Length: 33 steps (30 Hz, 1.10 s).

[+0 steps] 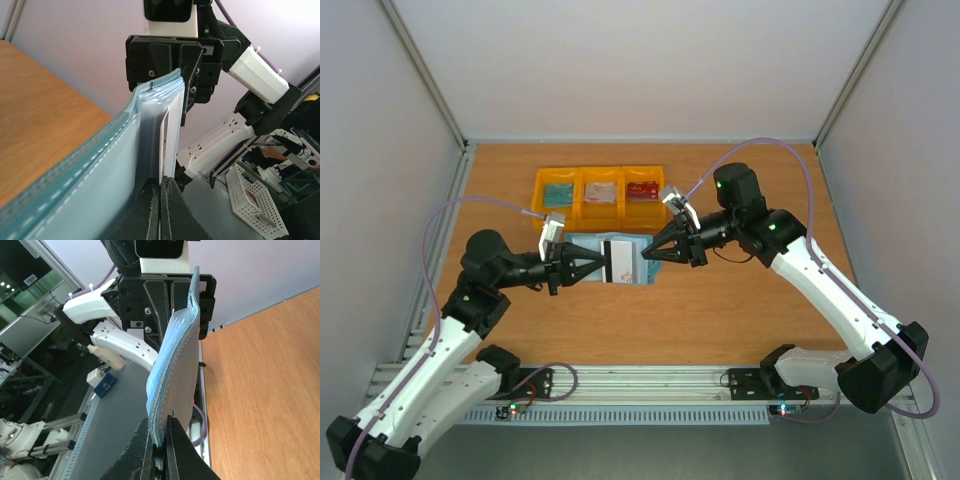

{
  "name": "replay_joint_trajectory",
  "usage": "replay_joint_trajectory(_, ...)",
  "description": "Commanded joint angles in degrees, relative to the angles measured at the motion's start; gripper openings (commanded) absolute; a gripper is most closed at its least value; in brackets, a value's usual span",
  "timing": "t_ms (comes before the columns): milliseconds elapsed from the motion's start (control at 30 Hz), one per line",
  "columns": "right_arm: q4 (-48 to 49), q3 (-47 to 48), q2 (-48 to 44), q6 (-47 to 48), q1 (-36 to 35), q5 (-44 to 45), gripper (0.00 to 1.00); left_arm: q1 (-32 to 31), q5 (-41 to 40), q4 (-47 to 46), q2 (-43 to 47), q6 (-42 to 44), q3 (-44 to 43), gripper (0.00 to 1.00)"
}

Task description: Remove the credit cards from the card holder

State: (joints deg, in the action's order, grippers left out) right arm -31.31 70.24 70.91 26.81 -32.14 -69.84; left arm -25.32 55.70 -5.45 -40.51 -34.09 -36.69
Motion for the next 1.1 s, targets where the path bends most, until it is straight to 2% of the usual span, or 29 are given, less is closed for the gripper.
replay_joint_trajectory(0, -0.46, 1.93, -0.66, 1.38, -0.43, -1.86, 0.01, 0.44, -0.75, 0.4, -0.21, 0.84, -2.22, 0.0)
replay_joint_trajectory(467, -3.45, -0.28, -2.19, 2.51, 4.53, 0.69, 0.01, 2.39, -8.03, 18.16, 2.34, 14.13, -5.76, 0.0)
replay_joint_trajectory(667, 4.15, -5.6, -2.29, -3.63, 9.03, -2.93, 0.01, 2.82, -9.95, 19.59, 1.69, 15.96, -7.16, 0.0)
replay_joint_trajectory(867, 6.53, -6.71, -1.56, -6.2, 10.25, -1.17, 0.01, 2.97, -13.37, 20.31, 1.11, 17.67, -7.95, 0.0)
replay_joint_trajectory(1067, 11.49, -9.76, -1.62, -12.38, 12.64, 2.71, 0.01, 2.92, -20.01, 23.95, -0.03, 25.98, -11.34, 0.0)
